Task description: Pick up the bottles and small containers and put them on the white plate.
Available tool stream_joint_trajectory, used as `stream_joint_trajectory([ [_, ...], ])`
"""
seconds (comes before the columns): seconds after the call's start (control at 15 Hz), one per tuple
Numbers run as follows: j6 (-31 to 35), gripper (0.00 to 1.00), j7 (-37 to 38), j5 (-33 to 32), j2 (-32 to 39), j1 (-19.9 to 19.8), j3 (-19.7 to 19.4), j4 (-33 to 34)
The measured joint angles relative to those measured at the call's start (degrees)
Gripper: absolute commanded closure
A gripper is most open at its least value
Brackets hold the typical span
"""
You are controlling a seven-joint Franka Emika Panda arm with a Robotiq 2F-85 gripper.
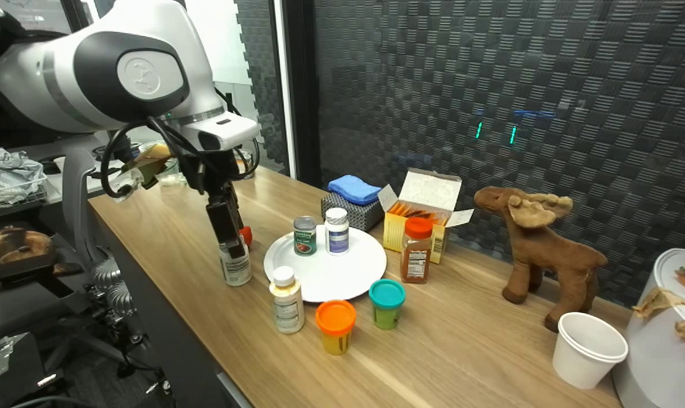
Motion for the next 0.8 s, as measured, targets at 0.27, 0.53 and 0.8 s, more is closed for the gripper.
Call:
stream_joint_trajectory([
  [0.27,-0.4,0.69,0.0,0.5,-1.1,0.1,0.3,-0.9],
  [0.53,-2.4,0.81,0.5,0.5,-3.8,0.1,0.3,-2.2],
  [0.8,-4.9,0.81,1.3,0.5,-7.2,-0.4,0.3,-2.6],
])
